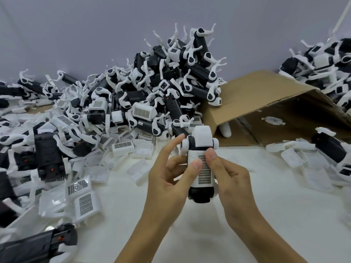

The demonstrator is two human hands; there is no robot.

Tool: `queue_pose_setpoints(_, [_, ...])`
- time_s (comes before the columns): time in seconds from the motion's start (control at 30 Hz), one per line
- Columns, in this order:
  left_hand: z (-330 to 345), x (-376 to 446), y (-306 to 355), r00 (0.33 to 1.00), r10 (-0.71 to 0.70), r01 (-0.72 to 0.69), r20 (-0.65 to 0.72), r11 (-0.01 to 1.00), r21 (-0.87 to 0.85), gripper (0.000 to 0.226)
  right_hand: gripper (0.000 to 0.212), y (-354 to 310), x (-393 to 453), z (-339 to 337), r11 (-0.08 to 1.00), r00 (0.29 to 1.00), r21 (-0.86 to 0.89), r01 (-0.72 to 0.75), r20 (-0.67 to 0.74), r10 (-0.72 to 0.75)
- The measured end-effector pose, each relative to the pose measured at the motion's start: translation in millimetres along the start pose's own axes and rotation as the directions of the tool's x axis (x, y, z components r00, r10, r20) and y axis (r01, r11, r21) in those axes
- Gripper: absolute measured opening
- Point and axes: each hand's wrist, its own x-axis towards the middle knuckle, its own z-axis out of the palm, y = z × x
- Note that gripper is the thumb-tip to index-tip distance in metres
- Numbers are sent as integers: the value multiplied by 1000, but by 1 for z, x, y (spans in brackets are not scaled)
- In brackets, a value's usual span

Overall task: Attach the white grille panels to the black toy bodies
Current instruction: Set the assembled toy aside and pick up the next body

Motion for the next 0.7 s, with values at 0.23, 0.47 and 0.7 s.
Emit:
queue_pose_setpoints(0.23, [-7, 4, 0, 999, 24, -23, -39, 999, 24, 57, 21, -4, 2, -5, 980, 994, -174, 102, 59, -93])
queue_pose_setpoints(0.47, [-22, 5, -6, 996, -69, 23, 61, 827, 561, 54, 10, -6, 11, -7, 957, 997, -282, -67, 16, 74])
queue_pose_setpoints(0.7, [-30, 9, 5, 993, -118, 88, -5, 711, 697, 64, 45, -55, 31, -60, 762, 959, -586, -276, -222, 177])
